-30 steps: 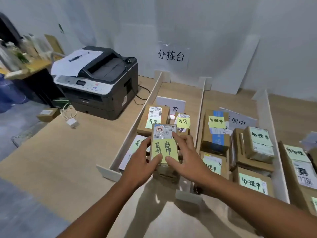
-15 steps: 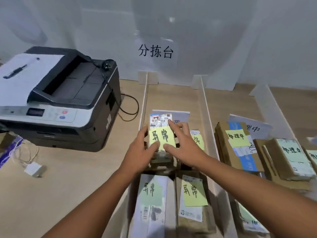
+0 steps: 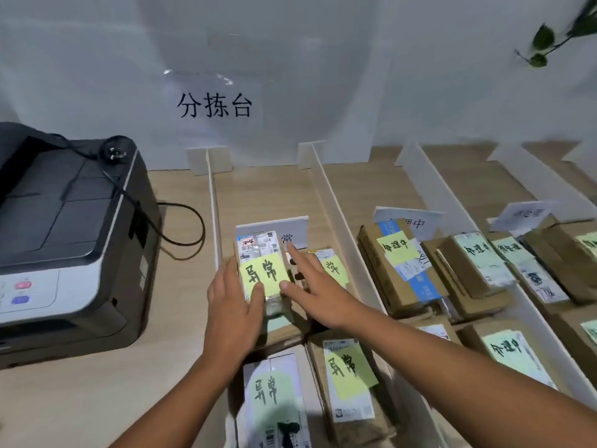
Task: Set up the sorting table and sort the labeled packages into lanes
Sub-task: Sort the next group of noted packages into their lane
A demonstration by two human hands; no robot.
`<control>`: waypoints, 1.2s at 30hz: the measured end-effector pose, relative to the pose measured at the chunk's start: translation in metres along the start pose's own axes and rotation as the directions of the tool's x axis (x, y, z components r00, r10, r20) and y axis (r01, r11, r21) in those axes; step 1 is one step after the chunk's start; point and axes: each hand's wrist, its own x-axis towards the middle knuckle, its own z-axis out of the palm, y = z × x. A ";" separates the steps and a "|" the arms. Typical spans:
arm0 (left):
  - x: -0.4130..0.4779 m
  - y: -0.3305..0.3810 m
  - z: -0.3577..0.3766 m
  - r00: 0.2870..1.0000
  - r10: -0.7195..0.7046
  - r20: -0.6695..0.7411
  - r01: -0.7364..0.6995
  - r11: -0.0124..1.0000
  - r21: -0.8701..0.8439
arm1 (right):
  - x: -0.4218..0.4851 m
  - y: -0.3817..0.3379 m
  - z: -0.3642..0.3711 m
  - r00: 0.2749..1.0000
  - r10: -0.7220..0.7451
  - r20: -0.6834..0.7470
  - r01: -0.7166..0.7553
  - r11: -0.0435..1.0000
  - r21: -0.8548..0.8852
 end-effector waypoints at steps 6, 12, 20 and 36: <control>-0.021 0.087 0.015 0.946 0.318 0.060 -0.321 0.897 0.304 | -0.093 0.017 -0.074 0.975 -0.012 -0.221 -0.065 0.940 -0.335; -0.086 0.205 0.106 0.801 0.456 0.387 -0.576 0.761 0.297 | -0.271 0.064 -0.179 0.848 0.069 -0.526 -0.348 0.821 -0.453; -0.258 0.422 0.260 0.615 0.628 0.477 -0.764 0.624 0.164 | -0.593 0.141 -0.295 0.471 0.180 -0.864 -0.711 0.656 -0.251; -0.493 0.677 0.541 0.275 0.724 0.632 -0.916 0.398 -0.057 | -0.924 0.287 -0.429 0.161 0.345 -0.925 -0.823 0.564 0.067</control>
